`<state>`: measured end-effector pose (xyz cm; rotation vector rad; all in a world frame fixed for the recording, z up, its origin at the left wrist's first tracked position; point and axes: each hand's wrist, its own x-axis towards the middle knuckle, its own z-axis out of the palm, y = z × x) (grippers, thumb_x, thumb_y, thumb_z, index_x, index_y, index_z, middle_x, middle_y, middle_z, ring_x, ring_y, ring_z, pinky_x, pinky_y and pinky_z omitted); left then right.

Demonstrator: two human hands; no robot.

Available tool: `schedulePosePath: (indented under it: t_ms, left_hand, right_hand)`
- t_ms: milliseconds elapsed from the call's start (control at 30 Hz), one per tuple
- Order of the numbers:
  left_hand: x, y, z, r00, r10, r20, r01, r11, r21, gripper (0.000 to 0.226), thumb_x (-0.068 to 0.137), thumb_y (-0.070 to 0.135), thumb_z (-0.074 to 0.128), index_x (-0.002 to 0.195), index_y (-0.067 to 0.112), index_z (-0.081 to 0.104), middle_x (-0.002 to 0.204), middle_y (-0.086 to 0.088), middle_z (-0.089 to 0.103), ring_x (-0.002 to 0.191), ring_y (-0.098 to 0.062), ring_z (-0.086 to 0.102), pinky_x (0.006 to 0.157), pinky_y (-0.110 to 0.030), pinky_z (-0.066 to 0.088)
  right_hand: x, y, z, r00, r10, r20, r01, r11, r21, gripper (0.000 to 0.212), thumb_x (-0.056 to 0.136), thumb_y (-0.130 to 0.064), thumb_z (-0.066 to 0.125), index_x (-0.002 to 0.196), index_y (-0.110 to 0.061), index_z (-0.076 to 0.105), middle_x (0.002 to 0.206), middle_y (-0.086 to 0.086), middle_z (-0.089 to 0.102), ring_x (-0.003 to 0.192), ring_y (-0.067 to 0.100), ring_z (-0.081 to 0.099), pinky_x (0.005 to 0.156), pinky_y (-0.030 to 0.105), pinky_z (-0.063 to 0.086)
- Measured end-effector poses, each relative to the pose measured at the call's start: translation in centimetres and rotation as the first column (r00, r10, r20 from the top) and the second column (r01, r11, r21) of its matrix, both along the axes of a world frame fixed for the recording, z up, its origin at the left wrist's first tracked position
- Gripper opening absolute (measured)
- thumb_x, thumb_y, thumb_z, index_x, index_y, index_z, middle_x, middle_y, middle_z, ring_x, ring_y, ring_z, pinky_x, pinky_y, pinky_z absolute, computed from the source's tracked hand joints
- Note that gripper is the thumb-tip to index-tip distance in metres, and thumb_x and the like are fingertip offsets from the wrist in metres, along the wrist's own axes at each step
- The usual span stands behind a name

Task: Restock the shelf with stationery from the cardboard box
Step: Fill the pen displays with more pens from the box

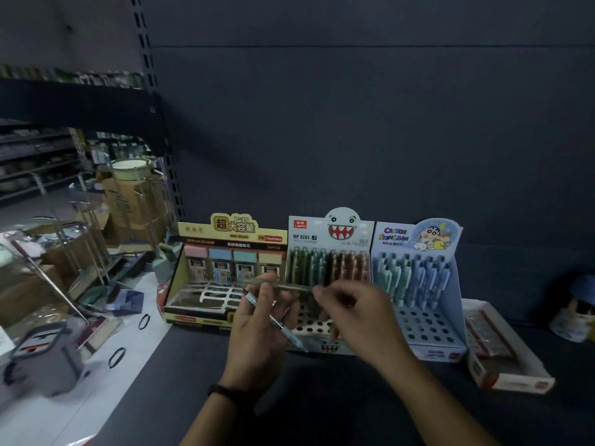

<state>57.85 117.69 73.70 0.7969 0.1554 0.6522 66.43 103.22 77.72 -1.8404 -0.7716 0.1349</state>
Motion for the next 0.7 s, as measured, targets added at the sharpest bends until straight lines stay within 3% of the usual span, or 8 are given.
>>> schedulePosePath:
  t_ms: [133,200,267,367,467,567,633,700]
  left_hand:
    - [0.0,-0.4,-0.1,0.998,-0.022,-0.058,0.028,0.994,0.103,0.03,0.099,0.028,0.057,0.125,0.018,0.068,0.096,-0.01,0.073,0.088,-0.023,0.068,0.083,-0.041,0.056]
    - [0.0,-0.5,-0.1,0.997,-0.019,-0.074,0.031,0.986,0.165,0.032,0.103,0.029,0.053,0.131,0.026,0.069,0.095,-0.01,0.072,0.08,-0.023,0.066,0.074,-0.041,0.053]
    - [-0.2,-0.4,-0.2,0.996,0.013,-0.09,0.009,0.972,0.237,0.034,0.106,0.033,0.048,0.135,0.033,0.066,0.078,-0.009,0.063,0.062,-0.018,0.056,0.06,-0.032,0.046]
    - [-0.2,-0.1,-0.3,0.986,0.053,-0.156,-0.012,0.966,0.257,0.036,0.106,0.037,0.05,0.134,0.022,0.067,0.063,0.001,0.032,0.049,-0.01,0.027,0.045,-0.023,0.025]
    - [-0.3,0.2,-0.3,0.985,0.027,-0.171,0.004,0.984,0.176,0.033,0.101,0.043,0.053,0.11,0.012,0.061,0.067,0.005,0.031,0.052,-0.009,0.023,0.053,-0.027,0.016]
    - [-0.1,0.1,-0.3,0.993,0.051,-0.103,-0.035,0.987,0.157,0.03,0.108,0.033,0.038,0.087,0.016,0.05,0.074,-0.001,0.04,0.058,-0.013,0.031,0.057,-0.03,0.025]
    - [0.1,0.0,-0.5,0.991,0.118,-0.066,-0.102,0.975,0.198,0.023,0.106,0.018,0.036,0.088,0.013,0.048,0.081,-0.005,0.048,0.062,-0.015,0.036,0.061,-0.031,0.033]
    - [0.1,0.0,-0.7,0.976,0.21,-0.054,-0.19,0.948,0.256,0.025,0.106,0.001,0.031,0.094,0.013,0.05,0.087,-0.006,0.053,0.065,-0.017,0.038,0.06,-0.032,0.037]
  right_hand:
    - [0.2,0.6,0.6,0.926,0.073,-0.37,0.029,0.964,0.265,0.024,0.102,-0.026,0.069,0.095,-0.004,0.076,0.081,0.018,0.076,0.063,0.028,0.072,0.051,0.031,0.054]
    - [0.6,0.6,1.4,0.904,0.095,-0.418,0.061,0.936,0.346,0.014,0.099,-0.015,0.072,0.098,-0.003,0.078,0.086,0.017,0.078,0.074,0.029,0.077,0.062,0.033,0.061]
    - [1.3,0.5,2.2,0.914,0.078,-0.398,0.094,0.913,0.396,0.01,0.097,-0.011,0.073,0.102,-0.006,0.079,0.089,0.013,0.08,0.085,0.03,0.079,0.074,0.038,0.065]
    - [2.3,0.3,3.6,0.966,-0.032,-0.258,0.151,0.877,0.457,0.009,0.097,-0.012,0.074,0.105,-0.012,0.079,0.089,0.008,0.08,0.084,0.027,0.08,0.074,0.039,0.067]
    - [3.1,0.6,4.1,0.976,-0.218,-0.006,0.195,0.863,0.467,0.013,0.095,-0.018,0.08,0.106,-0.019,0.073,0.081,0.005,0.078,0.069,0.02,0.079,0.068,0.041,0.065]
    - [3.6,1.5,4.0,0.933,-0.288,0.218,0.201,0.916,0.348,0.015,0.092,-0.027,0.083,0.1,-0.023,0.072,0.08,-0.008,0.076,0.07,0.005,0.076,0.07,0.034,0.064]
    - [3.7,2.4,3.6,0.897,-0.269,0.349,0.194,0.953,0.234,0.015,0.092,-0.032,0.082,0.1,-0.024,0.074,0.086,-0.017,0.074,0.079,-0.001,0.073,0.075,0.027,0.064]
    - [3.6,3.4,3.0,0.859,-0.223,0.46,0.173,0.974,0.149,0.016,0.093,-0.034,0.08,0.1,-0.021,0.074,0.09,-0.014,0.072,0.083,0.002,0.07,0.078,0.029,0.064]
